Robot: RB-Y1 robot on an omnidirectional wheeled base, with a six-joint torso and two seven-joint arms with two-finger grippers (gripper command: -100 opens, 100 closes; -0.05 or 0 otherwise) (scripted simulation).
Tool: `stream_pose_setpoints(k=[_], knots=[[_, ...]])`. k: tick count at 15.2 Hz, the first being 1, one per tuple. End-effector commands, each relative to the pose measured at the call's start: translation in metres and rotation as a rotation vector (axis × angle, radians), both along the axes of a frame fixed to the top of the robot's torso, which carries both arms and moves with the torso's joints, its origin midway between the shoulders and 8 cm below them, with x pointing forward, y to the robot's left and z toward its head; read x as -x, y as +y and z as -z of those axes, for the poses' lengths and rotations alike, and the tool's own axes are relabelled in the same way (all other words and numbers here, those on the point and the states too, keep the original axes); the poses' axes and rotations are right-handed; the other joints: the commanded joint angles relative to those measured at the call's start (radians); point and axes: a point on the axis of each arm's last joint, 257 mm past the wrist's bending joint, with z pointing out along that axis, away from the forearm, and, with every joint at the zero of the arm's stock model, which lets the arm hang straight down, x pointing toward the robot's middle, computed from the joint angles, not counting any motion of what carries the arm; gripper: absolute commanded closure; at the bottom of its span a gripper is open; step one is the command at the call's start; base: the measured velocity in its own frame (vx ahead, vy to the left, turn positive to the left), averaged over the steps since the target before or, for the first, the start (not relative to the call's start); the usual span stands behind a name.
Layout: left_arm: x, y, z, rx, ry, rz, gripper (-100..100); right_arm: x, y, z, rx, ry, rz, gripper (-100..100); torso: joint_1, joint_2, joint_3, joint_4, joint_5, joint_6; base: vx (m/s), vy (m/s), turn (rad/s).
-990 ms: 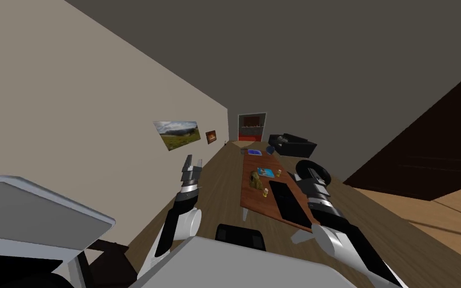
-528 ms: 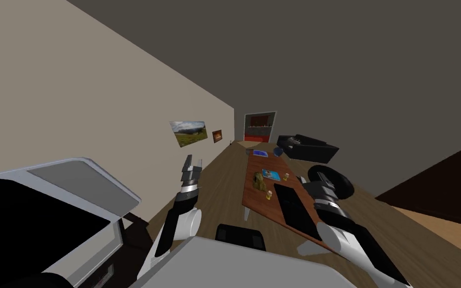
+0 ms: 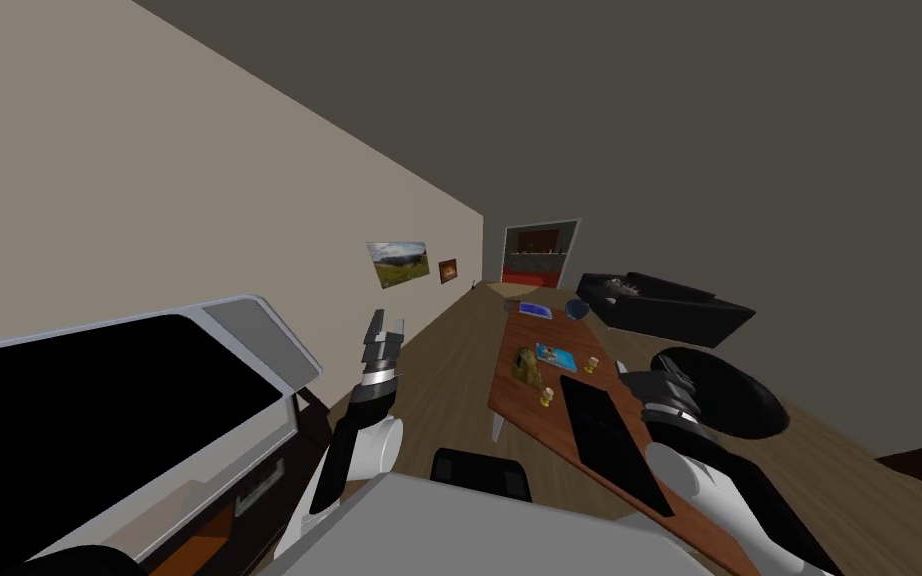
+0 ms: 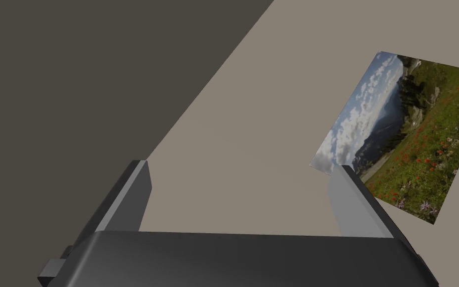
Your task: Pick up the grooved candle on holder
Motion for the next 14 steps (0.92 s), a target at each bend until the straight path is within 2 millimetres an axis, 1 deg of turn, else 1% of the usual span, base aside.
stream_pose_setpoints(k=[1,2,3,4,5,6,7,8,9,10,12,13,14], knots=[[0.0,0.0,0.0,0.0,0.0,0.0,0,0.004,-0.018,0.012,-0.054,0.002,0.03,-100,0.0,0.0,0.0,0.0,0.0,0.0,-0.041,-0.063,0.349],[0.0,0.0,0.0,0.0,0.0,0.0,0,0.004,-0.018,0.013,-0.07,-0.006,0.031,-100,0.0,0.0,0.0,0.0,0.0,0.0,-0.035,-0.055,0.127],[0.0,0.0,0.0,0.0,0.0,0.0,0,0.007,-0.035,0.015,-0.098,-0.013,0.061,-100,0.0,0.0,0.0,0.0,0.0,0.001,-0.039,-0.052,0.322],[0.0,0.0,0.0,0.0,0.0,0.0,0,0.01,-0.039,0.026,-0.126,-0.005,0.071,-100,0.0,0.0,0.0,0.0,0.0,0.0,-0.043,-0.06,0.321],[0.0,0.0,0.0,0.0,0.0,0.0,0,0.01,-0.04,0.027,-0.144,-0.014,0.072,-100,-0.001,0.0,0.0,0.0,0.0,0.0,-0.04,-0.05,0.094],[0.0,0.0,0.0,0.0,0.0,0.0,0,0.015,-0.057,0.036,-0.178,-0.012,0.108,-100,0.0,0.0,0.0,0.0,0.0,0.001,-0.056,-0.059,0.313],[0.0,0.0,0.0,0.0,0.0,0.0,0,0.017,-0.06,0.041,-0.201,-0.015,0.113,-100,-0.001,0.001,0.0,0.0,0.0,0.0,-0.06,-0.065,0.352],[0.0,0.0,0.0,0.0,0.0,0.0,0,0.018,-0.06,0.042,-0.221,-0.025,0.114,-100,-0.001,0.001,0.001,0.0,0.0,0.0,-0.047,-0.05,0.114],[0.0,0.0,0.0,0.0,0.0,0.0,0,0.022,-0.075,0.046,-0.253,-0.036,0.145,-100,0.0,0.001,0.0,0.0,0.0,0.001,-0.056,-0.052,0.321],[0.0,0.0,0.0,0.0,0.0,0.0,0,0.025,-0.078,0.056,-0.281,-0.031,0.155,-100,0.0,0.001,0.0,0.0,0.0,0.0,-0.057,-0.065,0.329],[0.0,0.0,0.0,0.0,0.0,0.0,0,0.026,-0.079,0.057,-0.3,-0.04,0.157,-100,-0.001,0.0,0.0,0.0,0.0,0.001,-0.03,-0.039,0.043],[0.0,0.0,0.0,0.0,0.0,0.0,0,0.033,-0.094,0.069,-0.352,-0.048,0.195,-100,0.001,-0.001,0.0,0.0,0.0,0.002,-0.036,-0.042,0.291],[0.0,0.0,0.0,0.0,0.0,0.0,0,0.035,-0.095,0.073,-0.372,-0.053,0.199,-100,0.0,-0.001,0.0,0.0,0.0,0.0,-0.052,-0.057,0.341]])
